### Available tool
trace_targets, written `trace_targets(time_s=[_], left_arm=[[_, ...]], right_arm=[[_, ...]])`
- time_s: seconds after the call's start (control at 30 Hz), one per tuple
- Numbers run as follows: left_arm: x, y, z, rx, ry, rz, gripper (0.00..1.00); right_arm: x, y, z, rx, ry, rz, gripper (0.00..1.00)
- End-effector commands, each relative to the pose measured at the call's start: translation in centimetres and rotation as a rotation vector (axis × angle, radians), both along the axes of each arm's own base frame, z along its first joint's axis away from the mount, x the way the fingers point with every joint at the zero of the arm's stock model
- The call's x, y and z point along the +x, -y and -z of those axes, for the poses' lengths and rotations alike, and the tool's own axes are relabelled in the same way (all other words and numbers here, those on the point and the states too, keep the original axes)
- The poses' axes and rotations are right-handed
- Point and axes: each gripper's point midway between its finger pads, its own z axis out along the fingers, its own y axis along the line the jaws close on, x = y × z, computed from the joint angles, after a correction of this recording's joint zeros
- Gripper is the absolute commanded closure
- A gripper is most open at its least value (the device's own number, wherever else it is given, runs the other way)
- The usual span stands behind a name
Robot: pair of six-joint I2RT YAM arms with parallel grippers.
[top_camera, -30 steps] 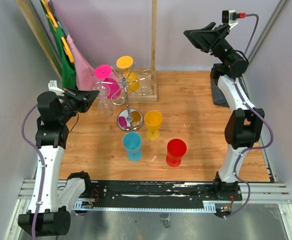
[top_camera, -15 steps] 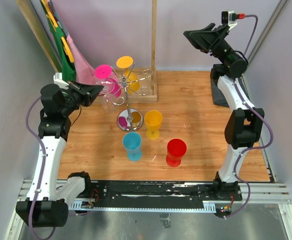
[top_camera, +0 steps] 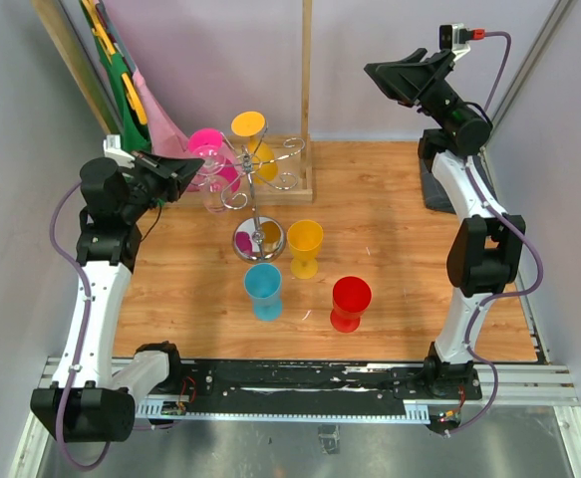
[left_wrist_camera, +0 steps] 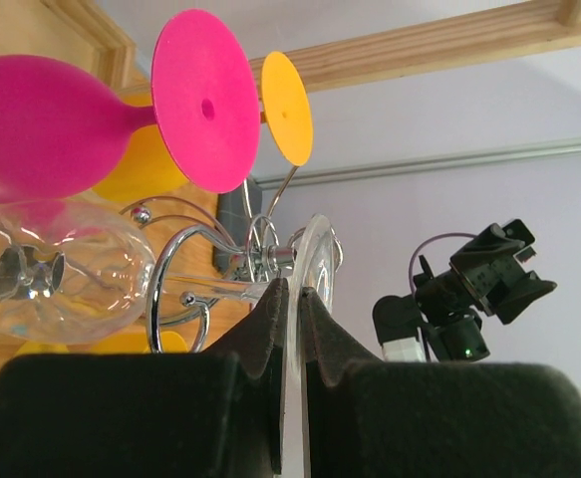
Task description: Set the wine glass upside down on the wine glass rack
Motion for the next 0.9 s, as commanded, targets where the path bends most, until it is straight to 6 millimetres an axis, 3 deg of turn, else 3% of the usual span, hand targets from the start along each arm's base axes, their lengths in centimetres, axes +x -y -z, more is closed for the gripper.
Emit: trace_targets(time_s=[0.0, 0.37, 0.87], left_arm=[[-0.2, -0.2, -3.3, -0.002, 0.108, -0.017, 1.00], [0.2, -2.0, -3.8, 0.034, 0.117, -0.096, 1.00], [-0.9, -3.7, -3.6, 0.051, 0.105, -0.184, 1.00]], right_arm=[[-2.0, 1.0, -1.4, -0.002, 0.107, 0.034, 0.47], [-1.6, 1.1, -1.2, 0.002, 0.096, 0.033, 0.47], [-1.4, 1.0, -0.8, -0.003, 0.088, 0.032, 0.46]])
